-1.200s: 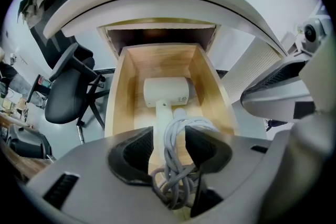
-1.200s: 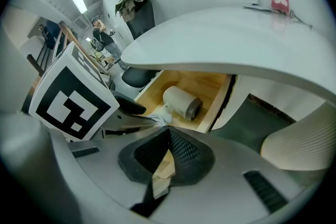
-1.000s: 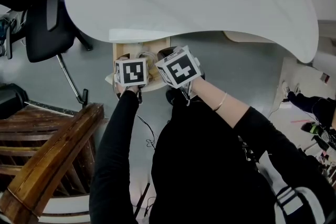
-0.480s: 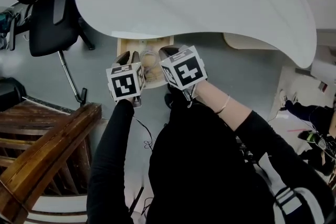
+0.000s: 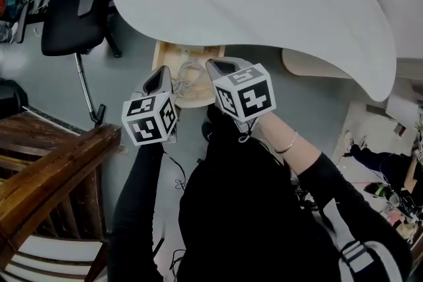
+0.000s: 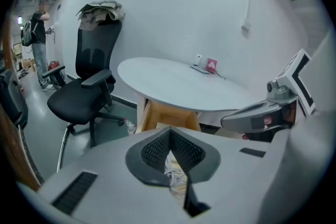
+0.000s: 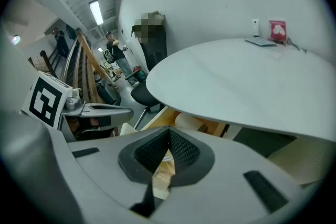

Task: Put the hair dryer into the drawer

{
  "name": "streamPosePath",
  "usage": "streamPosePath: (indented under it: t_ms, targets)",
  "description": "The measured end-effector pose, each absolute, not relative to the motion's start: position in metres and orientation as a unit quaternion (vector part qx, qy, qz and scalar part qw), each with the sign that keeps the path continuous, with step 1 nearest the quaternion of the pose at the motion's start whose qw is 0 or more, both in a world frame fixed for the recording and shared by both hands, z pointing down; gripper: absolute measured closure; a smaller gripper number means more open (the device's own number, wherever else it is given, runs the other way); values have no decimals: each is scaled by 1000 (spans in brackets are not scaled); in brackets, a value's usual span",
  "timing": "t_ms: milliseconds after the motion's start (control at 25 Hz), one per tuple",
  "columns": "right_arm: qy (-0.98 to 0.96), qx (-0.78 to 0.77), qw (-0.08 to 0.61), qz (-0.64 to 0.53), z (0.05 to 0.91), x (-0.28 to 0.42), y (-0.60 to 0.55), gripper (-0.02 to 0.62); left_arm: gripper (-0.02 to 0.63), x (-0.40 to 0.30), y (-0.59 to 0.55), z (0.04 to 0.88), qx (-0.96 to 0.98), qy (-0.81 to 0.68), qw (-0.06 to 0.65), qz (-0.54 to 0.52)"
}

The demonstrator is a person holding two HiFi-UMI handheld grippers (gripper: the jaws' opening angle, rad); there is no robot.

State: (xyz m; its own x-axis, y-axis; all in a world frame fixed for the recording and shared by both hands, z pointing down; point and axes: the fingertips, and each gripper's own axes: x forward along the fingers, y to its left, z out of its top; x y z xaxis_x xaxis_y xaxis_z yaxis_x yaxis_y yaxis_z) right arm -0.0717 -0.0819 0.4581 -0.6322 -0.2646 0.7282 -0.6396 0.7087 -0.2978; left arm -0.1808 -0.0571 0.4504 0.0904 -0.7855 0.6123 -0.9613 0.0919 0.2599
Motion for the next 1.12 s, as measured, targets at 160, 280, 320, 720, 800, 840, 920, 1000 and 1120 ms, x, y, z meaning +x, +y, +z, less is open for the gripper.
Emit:
streamPosePath:
  t_ms: [160, 280, 320, 720, 800, 840, 920, 1000, 1120]
  targets:
    - [-873, 257, 315, 267, 431, -72, -81, 594, 597, -187, -47, 425, 661, -677, 311, 91]
    - [-886, 248, 294, 259, 416, -72, -78, 594, 597, -190, -41, 403, 661, -687, 297, 59]
    - [-890, 247, 285, 255, 411, -72, -78, 593, 597, -190, -39, 396, 662, -689, 292, 51]
    - [-923, 236, 216, 216, 344, -63, -72, 594, 597, -190, -14, 343, 672, -700, 242, 16]
    - [-929, 235, 202, 203, 332, -60, -71, 594, 597, -191, -8, 335, 667, -705, 240, 9]
    - [-932, 234, 195, 196, 327, -59, -70, 594, 597, -191, -5, 331, 665, -707, 239, 7]
    - [-937, 234, 183, 183, 316, -57, -67, 594, 597, -192, 1, 322, 664, -711, 231, 3]
    - [-941, 235, 174, 173, 306, -53, -64, 594, 597, -192, 6, 313, 665, -714, 220, -1]
    - [-944, 238, 161, 161, 293, -47, -60, 594, 597, -192, 11, 299, 667, -718, 200, -4]
